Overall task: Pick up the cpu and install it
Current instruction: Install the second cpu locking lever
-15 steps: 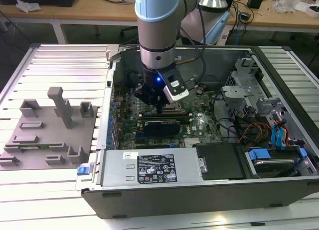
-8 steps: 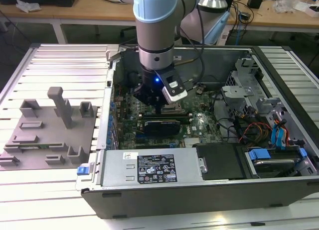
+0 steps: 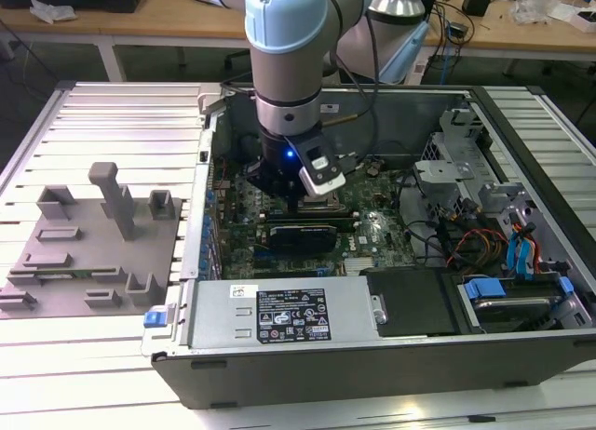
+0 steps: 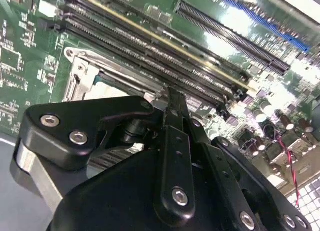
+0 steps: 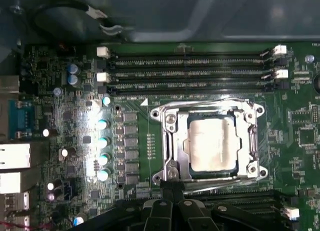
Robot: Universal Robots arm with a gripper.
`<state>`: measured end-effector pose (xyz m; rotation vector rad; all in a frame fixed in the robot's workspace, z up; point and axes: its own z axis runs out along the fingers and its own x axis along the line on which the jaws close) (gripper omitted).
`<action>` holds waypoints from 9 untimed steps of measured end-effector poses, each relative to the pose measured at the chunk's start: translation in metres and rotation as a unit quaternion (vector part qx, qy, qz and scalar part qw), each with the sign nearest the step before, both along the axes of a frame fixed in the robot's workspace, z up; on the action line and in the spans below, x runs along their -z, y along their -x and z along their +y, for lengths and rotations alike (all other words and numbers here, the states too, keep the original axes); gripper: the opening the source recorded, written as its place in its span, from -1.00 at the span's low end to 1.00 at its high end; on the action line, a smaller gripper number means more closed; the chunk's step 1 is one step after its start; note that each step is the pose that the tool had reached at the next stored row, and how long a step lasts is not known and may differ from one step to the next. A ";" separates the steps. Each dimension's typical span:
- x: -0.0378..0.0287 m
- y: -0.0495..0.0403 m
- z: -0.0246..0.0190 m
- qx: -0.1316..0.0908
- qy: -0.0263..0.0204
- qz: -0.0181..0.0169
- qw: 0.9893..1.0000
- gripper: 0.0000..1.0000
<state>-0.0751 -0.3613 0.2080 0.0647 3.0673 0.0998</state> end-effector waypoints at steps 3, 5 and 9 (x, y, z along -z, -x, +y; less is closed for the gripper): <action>0.0008 0.0013 -0.0001 0.000 -0.004 0.000 1.000 -0.79; 0.0008 0.0013 -0.0001 0.000 -0.004 0.000 1.000 -0.79; 0.0008 0.0013 -0.0017 0.000 -0.005 0.000 1.000 -0.79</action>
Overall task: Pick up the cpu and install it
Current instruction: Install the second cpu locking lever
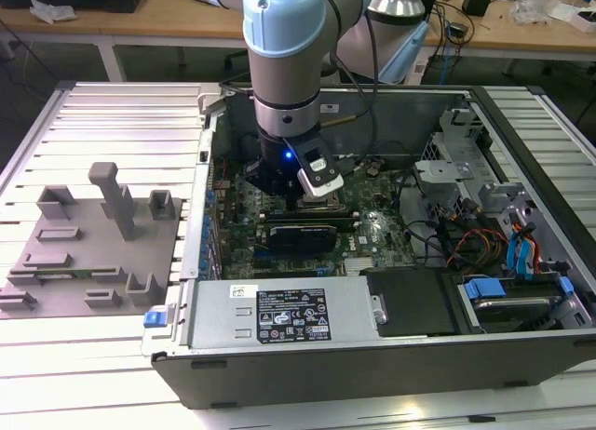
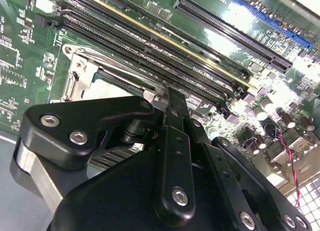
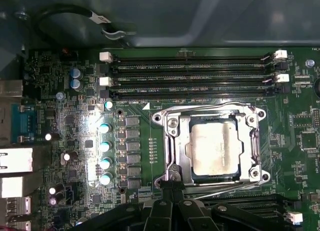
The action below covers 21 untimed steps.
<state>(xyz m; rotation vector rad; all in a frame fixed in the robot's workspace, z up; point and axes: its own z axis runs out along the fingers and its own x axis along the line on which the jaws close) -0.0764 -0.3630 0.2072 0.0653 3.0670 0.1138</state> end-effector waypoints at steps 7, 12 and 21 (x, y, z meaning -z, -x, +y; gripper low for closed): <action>0.0000 0.0000 -0.0052 0.000 0.000 0.000 1.000 -0.79; 0.0000 0.0000 -0.0079 0.000 -0.002 0.000 1.000 -0.79; 0.0002 0.0011 -0.0095 -0.001 -0.031 0.000 1.000 -0.79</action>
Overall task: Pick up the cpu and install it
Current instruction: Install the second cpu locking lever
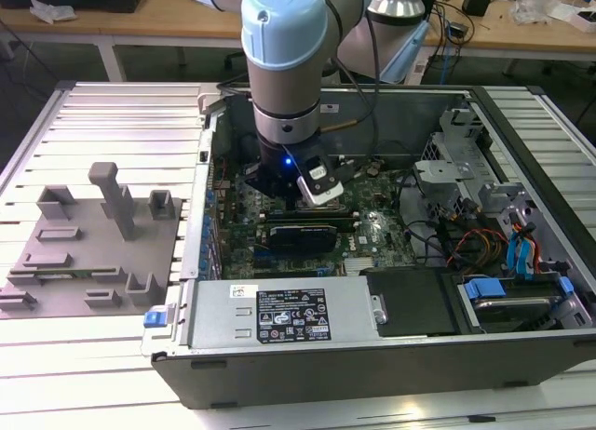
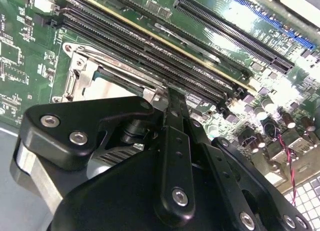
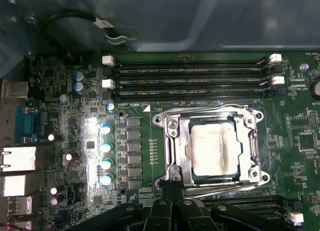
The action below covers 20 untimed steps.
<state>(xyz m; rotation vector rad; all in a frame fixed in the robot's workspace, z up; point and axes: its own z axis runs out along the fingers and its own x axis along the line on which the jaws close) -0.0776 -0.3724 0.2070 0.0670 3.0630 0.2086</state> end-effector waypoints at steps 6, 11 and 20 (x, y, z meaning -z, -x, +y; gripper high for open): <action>0.0001 0.0009 -0.0024 0.000 -0.001 0.000 1.000 -0.79; -0.0009 0.0007 -0.0051 0.000 -0.002 0.000 1.000 -0.79; 0.0016 0.0018 -0.0091 0.000 -0.023 0.000 1.000 -0.79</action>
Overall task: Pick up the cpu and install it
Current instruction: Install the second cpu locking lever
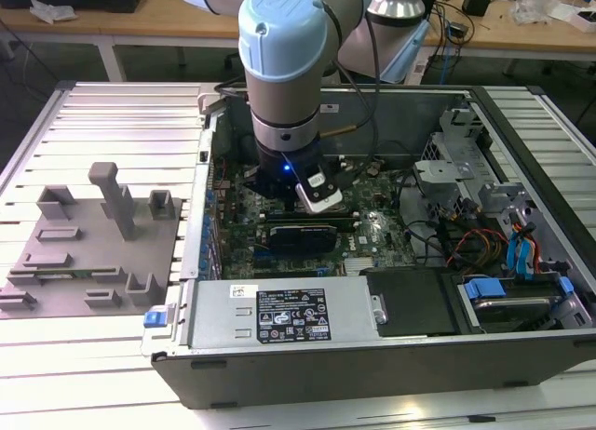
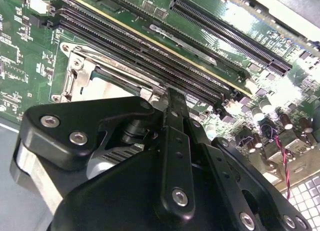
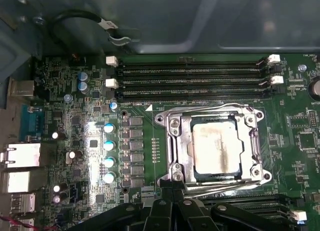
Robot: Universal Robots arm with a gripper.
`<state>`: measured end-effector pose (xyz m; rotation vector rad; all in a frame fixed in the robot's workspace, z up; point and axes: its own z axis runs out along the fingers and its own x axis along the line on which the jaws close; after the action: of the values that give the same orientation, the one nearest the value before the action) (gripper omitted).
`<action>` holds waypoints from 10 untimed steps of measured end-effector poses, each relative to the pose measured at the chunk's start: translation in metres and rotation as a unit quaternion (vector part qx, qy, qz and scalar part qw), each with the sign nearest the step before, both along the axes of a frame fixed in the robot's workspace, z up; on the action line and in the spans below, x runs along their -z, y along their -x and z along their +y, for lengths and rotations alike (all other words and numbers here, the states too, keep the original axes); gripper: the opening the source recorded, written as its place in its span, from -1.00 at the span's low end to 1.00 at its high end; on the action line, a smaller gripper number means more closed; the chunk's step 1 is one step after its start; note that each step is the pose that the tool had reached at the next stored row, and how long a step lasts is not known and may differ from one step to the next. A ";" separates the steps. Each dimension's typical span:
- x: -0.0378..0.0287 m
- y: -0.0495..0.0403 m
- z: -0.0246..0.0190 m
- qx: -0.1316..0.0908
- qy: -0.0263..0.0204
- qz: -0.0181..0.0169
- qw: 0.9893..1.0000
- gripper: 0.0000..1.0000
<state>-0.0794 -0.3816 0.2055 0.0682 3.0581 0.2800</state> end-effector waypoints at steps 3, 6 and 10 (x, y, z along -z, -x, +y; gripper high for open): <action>0.0010 0.0000 -0.0004 0.000 -0.005 0.000 1.000 -0.79; 0.0035 0.0008 -0.0009 0.000 -0.021 0.000 1.000 -0.79; -0.0005 0.0008 -0.0009 0.000 -0.022 0.000 1.000 -0.79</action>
<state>-0.0802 -0.3825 0.2059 0.0697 3.0517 0.3461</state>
